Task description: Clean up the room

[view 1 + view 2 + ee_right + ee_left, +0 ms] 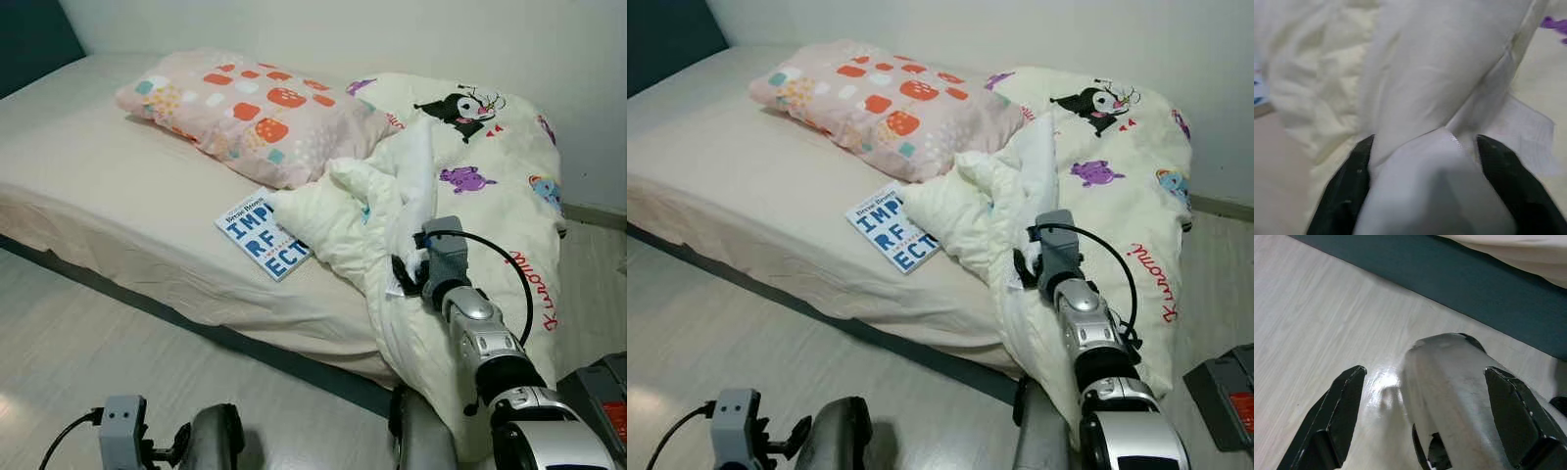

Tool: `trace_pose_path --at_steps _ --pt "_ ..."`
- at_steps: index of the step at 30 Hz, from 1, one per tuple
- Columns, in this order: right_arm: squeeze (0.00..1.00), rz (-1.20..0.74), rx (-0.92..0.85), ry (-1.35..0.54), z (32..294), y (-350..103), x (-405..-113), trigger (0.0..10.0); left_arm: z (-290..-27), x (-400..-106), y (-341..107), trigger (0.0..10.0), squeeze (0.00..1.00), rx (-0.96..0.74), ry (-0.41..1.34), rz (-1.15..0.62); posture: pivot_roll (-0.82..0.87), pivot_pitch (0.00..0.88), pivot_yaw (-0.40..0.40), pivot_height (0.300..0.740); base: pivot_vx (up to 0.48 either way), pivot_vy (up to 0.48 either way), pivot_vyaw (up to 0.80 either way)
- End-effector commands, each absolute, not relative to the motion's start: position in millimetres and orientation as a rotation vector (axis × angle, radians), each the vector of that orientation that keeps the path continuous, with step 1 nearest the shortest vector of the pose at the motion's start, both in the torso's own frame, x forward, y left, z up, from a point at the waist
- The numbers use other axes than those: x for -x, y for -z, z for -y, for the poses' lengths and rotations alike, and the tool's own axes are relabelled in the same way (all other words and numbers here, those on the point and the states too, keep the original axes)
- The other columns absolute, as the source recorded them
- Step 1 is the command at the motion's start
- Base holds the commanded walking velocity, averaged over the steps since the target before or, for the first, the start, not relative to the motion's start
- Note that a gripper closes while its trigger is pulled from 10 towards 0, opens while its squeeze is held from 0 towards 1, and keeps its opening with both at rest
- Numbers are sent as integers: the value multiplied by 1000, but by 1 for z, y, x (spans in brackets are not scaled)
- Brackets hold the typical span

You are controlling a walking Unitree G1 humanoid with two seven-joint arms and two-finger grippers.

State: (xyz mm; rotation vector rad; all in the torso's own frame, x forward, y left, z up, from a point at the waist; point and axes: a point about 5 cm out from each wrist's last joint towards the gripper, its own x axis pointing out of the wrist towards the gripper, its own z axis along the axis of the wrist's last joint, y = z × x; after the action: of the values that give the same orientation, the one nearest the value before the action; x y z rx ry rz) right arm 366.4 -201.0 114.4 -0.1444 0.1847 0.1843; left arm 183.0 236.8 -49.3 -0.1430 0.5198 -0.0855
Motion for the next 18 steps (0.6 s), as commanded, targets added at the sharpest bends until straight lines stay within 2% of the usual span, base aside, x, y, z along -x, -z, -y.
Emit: trace_pose_path --at_steps 1,3,5,6,8,15,16,18 --pt "0 -235 102 -347 182 -100 -359 0 -230 -177 53 10000 0 151 102 -536 61 208 60 458 0 0 0" --pt "0 -235 102 -347 182 -100 -359 0 -230 -177 53 10000 0 151 102 -536 61 208 60 458 0 0 0" --pt "0 -272 116 -654 156 -93 -344 0 -227 -177 55 10000 0 156 105 -541 48 203 53 458 0 0 0" --pt "0 -272 116 -654 156 -93 -344 0 -227 -177 55 10000 0 156 105 -541 48 203 53 458 0 0 0" --pt "0 -297 142 -894 140 -88 -325 0 -225 -178 55 10000 0 159 107 -546 37 197 44 458 0 0 0" --pt "0 -361 175 -1150 127 -81 -294 0 -222 -178 57 10000 0 161 104 -553 26 185 33 458 0 0 0" --pt "0 -413 209 -1240 126 -74 -280 0 -220 -177 58 10000 0 162 102 -561 17 174 29 458 0 0 0" --pt "0 -464 255 -1294 128 -67 -271 0 -218 -176 59 10000 0 161 102 -570 12 168 28 458 0 0 0"
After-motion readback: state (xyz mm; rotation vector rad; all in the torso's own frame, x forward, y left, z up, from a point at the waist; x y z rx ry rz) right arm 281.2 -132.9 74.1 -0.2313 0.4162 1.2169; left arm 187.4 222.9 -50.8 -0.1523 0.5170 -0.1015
